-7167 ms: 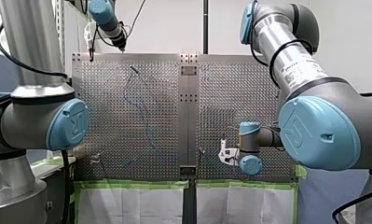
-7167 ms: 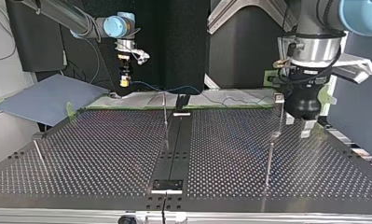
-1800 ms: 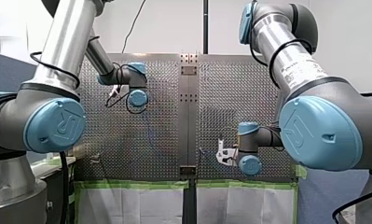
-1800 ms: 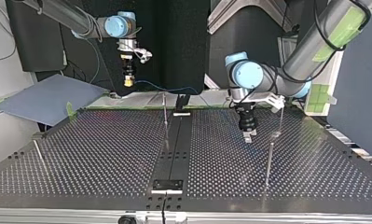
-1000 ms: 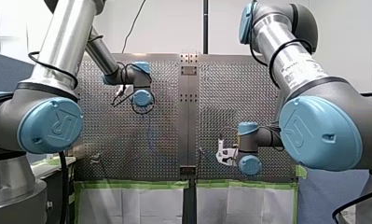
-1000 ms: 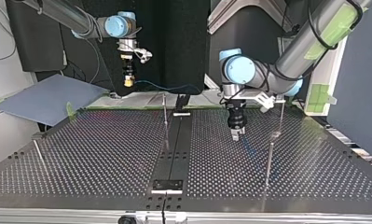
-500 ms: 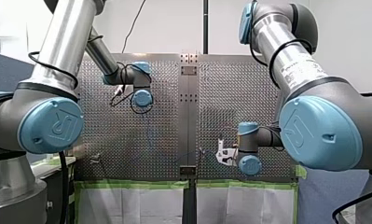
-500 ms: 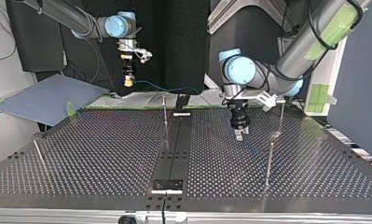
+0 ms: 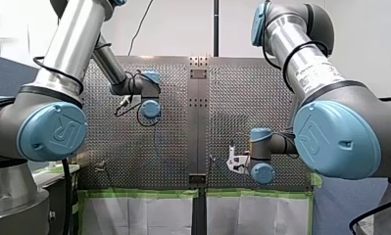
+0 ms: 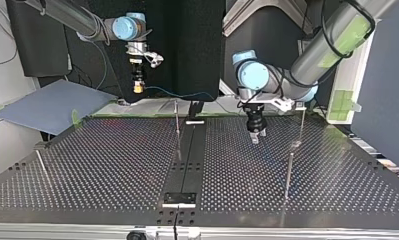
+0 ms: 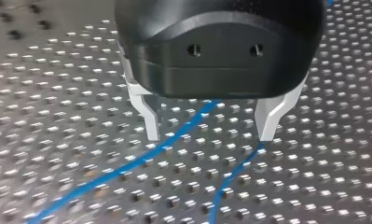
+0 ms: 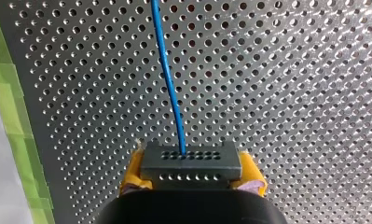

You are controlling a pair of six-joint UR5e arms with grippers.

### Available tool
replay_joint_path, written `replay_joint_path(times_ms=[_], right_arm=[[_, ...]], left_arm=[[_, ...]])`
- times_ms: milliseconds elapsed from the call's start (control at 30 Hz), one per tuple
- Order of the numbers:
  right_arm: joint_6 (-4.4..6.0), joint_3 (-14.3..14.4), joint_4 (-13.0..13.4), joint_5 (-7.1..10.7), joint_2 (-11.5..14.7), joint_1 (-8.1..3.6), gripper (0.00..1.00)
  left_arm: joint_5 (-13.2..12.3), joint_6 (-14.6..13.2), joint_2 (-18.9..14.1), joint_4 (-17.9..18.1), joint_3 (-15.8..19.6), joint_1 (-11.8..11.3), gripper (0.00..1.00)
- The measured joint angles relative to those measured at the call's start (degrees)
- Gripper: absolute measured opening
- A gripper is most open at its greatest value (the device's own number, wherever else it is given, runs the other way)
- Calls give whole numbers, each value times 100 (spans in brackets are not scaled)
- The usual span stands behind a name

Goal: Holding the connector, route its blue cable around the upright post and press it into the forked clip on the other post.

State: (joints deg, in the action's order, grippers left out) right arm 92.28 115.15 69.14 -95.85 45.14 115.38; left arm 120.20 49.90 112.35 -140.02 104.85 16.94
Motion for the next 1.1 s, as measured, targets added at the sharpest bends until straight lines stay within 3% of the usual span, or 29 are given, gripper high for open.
replay_joint_path(times_ms=[167,367,767,1100], right_arm=[[2,1,-12,4,0,0,0],[4,-2,-34,16,0,0,0],[10,-37,-59,23,0,0,0],[11,-39,-66,29,0,-1,0]], left_arm=[[257,-234,276,14,0,27,100],[303,-290,522,25,-1,17,100],[134,-289,583,21,0,152,100],[251,-288,597,32,3,247,100]])
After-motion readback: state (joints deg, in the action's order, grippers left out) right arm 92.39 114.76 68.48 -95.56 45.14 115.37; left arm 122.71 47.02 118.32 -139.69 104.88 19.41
